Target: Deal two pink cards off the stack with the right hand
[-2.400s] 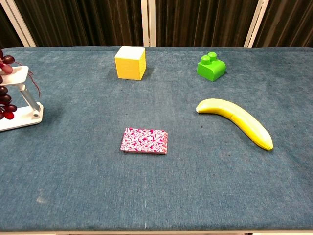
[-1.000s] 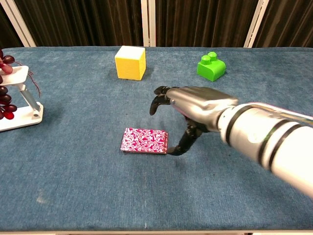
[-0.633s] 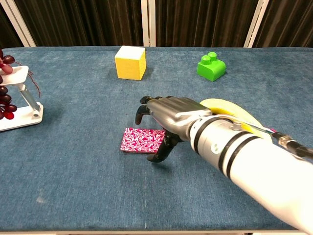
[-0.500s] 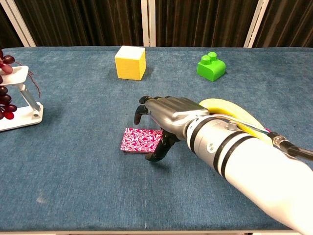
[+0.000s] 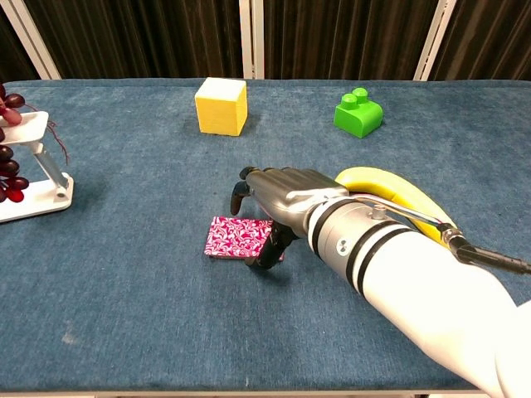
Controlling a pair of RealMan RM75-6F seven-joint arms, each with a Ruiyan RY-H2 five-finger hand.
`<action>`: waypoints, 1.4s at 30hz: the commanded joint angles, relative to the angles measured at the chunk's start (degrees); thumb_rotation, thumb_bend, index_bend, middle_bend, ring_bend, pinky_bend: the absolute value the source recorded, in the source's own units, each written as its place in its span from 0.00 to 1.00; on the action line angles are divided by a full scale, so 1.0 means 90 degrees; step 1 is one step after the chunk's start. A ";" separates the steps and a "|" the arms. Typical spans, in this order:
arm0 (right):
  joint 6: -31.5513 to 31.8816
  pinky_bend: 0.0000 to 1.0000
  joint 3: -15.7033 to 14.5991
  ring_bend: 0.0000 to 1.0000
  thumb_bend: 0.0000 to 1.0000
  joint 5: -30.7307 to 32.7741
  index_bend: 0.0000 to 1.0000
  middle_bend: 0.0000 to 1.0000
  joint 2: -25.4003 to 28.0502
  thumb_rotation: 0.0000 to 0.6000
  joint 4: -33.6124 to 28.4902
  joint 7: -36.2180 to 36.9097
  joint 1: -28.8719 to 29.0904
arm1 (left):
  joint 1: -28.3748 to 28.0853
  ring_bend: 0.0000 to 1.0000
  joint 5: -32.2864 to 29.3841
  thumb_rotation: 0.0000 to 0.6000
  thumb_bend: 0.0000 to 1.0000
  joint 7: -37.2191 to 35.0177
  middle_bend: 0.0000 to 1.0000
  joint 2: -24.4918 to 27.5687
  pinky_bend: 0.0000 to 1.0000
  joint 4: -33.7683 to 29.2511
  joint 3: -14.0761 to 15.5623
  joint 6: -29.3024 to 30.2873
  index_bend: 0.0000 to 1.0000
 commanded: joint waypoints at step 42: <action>-0.1299 0.00 0.0793 0.00 0.51 0.0413 0.45 0.08 0.0900 1.00 0.1441 0.1099 0.0674 | 0.0005 0.03 -0.0074 1.00 0.07 0.0109 0.18 0.0037 0.00 -0.0072 0.0004 -0.0074 0.21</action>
